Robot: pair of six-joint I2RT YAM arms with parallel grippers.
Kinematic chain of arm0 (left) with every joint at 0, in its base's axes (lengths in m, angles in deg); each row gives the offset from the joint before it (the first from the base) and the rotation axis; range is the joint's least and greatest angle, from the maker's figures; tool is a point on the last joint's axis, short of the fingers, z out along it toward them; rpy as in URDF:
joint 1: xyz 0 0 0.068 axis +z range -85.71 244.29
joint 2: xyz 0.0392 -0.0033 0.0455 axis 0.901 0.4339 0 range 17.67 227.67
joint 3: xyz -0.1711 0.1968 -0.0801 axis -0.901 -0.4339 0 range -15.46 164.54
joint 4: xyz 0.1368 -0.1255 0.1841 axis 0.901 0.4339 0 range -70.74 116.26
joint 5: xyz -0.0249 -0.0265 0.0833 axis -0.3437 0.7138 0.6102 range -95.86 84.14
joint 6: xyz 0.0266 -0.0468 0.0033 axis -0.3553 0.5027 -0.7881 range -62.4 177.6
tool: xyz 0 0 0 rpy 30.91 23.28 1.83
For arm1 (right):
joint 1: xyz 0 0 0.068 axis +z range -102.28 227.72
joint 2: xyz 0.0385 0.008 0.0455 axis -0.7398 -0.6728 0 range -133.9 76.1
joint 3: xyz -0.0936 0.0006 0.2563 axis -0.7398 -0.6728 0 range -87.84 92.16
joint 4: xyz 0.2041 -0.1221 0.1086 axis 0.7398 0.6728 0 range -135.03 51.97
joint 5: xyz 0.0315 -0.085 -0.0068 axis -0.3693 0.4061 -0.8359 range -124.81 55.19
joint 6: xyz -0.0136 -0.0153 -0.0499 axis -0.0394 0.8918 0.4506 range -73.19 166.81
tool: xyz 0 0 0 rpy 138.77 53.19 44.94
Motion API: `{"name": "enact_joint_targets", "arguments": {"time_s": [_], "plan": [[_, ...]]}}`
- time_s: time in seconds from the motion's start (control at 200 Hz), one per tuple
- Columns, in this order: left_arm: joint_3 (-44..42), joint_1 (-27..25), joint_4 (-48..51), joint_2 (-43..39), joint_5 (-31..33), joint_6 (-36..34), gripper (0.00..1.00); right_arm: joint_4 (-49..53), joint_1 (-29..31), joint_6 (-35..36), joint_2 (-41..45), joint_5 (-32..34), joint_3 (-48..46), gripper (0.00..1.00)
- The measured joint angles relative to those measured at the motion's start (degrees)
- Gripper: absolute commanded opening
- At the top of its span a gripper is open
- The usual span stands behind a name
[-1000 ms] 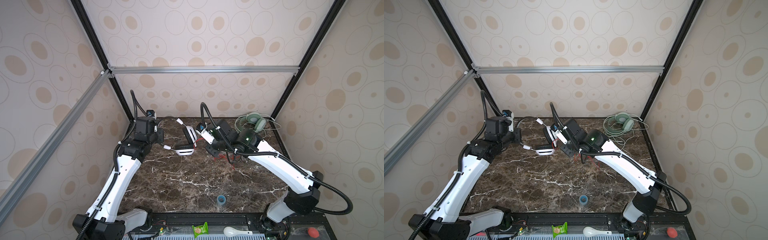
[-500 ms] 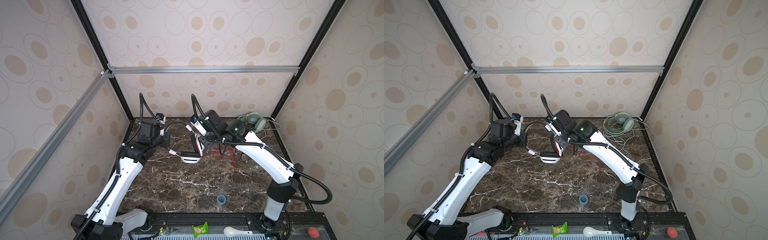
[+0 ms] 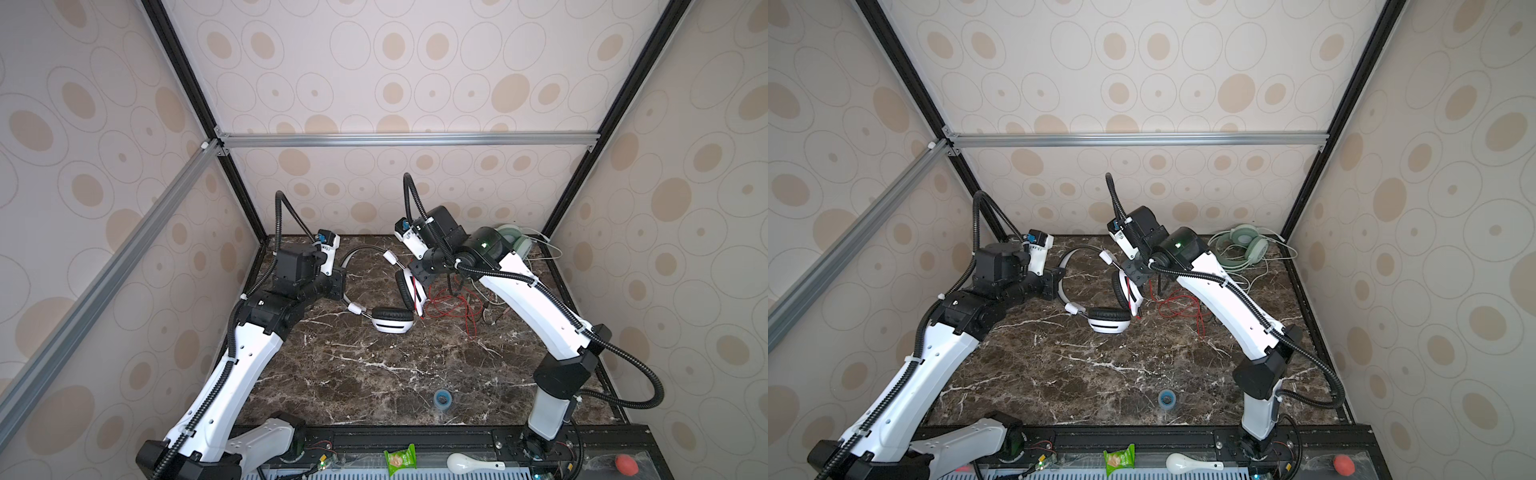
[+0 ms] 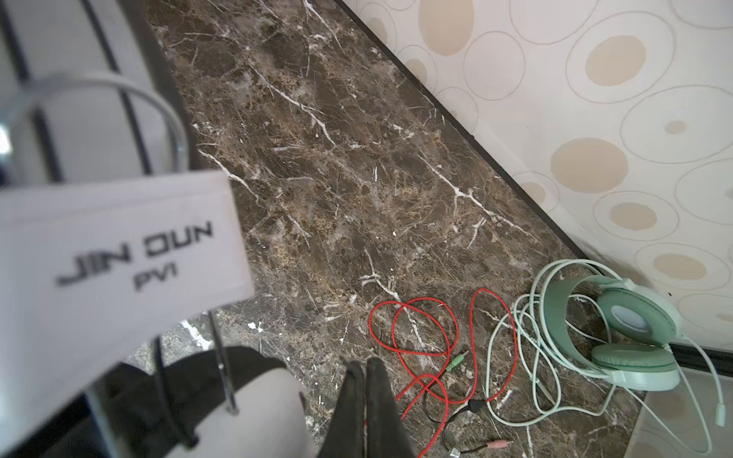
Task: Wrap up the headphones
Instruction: 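Lift the red cable up and over the headband with the right gripper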
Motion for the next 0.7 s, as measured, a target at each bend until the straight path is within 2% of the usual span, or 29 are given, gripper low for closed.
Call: {"name": "enact_joint_targets", "arguments": {"time_s": [0.12, 0.335, 0.7], "plan": [[-0.2, 0.0, -0.3, 0.0, -0.9, 0.0, 0.00, 0.3, 0.0, 0.0, 0.0, -1.1, 0.9, 0.07], [-0.5, 0.0, -0.9, 0.2, -0.9, 0.0, 0.00, 1.3, 0.1, 0.1, 0.0, -1.0, 5.1, 0.04], [-1.2, -0.1, -1.2, 2.0, 0.2, 0.6, 0.00, 4.1, 6.1, 3.9, -2.1, 6.8, 11.5, 0.03]]}}
